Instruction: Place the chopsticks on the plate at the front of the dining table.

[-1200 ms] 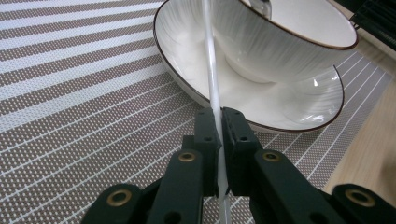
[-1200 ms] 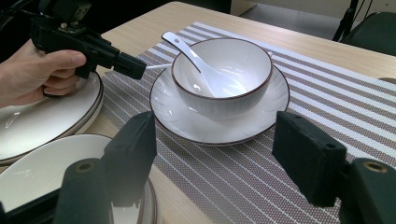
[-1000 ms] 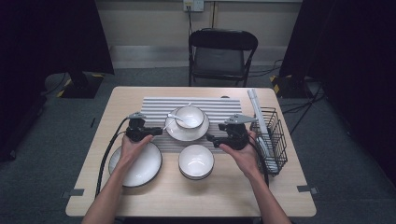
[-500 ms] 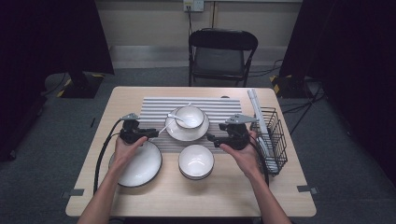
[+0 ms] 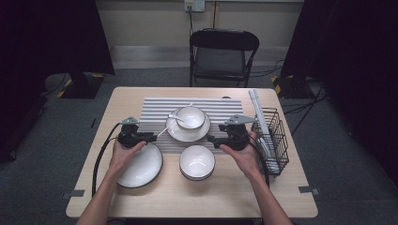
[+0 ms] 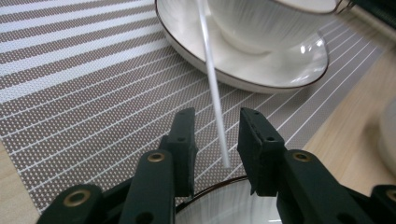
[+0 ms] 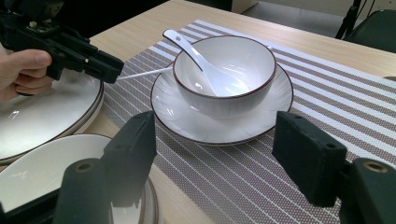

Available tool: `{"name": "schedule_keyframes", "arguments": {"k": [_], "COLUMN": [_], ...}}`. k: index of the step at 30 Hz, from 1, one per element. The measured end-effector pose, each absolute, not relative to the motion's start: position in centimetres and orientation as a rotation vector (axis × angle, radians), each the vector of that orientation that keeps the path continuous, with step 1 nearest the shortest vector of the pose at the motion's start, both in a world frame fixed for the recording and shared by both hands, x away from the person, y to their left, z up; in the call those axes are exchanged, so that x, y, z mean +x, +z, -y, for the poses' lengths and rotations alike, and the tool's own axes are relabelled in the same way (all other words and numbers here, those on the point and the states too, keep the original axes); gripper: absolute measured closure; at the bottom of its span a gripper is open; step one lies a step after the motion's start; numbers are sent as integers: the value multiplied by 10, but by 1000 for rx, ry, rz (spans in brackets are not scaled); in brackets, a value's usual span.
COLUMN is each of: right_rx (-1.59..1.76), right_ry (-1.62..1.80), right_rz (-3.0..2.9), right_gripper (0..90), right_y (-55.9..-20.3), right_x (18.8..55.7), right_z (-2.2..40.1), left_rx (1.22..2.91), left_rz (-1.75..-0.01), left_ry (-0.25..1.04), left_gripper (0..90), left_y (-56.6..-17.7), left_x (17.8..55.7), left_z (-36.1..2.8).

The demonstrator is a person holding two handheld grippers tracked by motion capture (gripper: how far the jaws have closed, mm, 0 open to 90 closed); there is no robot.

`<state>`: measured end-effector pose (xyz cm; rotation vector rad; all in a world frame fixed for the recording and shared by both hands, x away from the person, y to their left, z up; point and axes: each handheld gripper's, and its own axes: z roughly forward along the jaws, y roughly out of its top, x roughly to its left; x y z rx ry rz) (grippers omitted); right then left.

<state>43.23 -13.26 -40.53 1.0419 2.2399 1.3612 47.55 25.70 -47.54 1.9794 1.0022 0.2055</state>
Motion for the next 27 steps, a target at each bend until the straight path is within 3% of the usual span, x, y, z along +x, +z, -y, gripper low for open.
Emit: {"name": "schedule_keyframes", "arguments": {"k": [12, 27], "right_rx": [1040, 1045], "right_ry": [1361, 1358], "right_rz": [-2244, -2240], "right_gripper": [299, 299], "right_y": [-405, -406], "right_x": [432, 432], "right_z": [132, 132], "left_rx": [1991, 1985], "left_rz": [-1010, -1010], "left_ry": [173, 134], "left_gripper": [857, 828], "left_y": [-481, -483], "left_x": [480, 487], "left_z": [-251, -240]}}
